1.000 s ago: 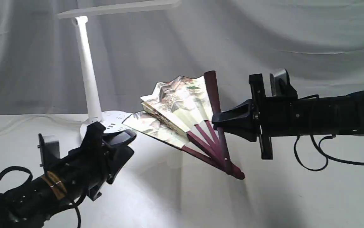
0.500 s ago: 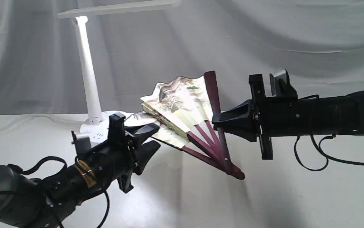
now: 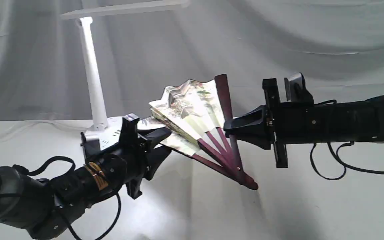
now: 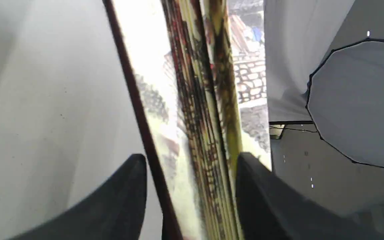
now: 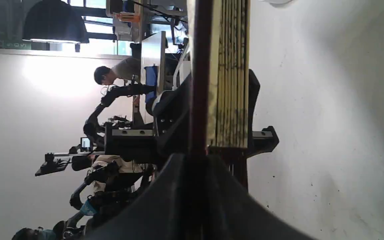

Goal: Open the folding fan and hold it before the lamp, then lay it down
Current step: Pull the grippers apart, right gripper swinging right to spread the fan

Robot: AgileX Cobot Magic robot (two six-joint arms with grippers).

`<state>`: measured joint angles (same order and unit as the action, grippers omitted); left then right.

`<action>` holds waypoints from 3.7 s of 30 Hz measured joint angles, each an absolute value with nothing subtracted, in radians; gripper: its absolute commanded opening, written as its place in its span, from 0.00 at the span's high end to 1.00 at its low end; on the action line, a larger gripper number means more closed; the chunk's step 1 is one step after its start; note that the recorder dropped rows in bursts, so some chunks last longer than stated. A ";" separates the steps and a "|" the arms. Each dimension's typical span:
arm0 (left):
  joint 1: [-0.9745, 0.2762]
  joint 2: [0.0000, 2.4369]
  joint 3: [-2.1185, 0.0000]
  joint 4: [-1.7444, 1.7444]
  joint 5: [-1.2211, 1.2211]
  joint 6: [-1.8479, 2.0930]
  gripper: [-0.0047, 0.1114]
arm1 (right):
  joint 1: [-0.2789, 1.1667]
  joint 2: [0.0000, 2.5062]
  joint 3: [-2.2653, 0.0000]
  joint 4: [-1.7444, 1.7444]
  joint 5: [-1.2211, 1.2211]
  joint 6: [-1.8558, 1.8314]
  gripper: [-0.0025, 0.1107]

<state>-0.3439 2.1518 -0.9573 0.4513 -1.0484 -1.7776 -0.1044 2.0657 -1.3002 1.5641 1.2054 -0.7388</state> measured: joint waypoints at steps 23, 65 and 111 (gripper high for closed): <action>-0.389 2.152 -0.957 0.356 -1.100 -1.814 0.96 | -0.090 2.066 -1.299 1.545 1.205 -0.741 0.98; -0.328 2.152 -0.980 0.712 -1.179 -1.987 0.96 | -0.100 2.121 -1.299 1.613 1.213 -0.786 0.72; -0.452 2.159 -0.980 0.370 -1.148 -1.842 0.96 | -0.334 2.121 -1.299 1.654 1.225 -0.794 0.98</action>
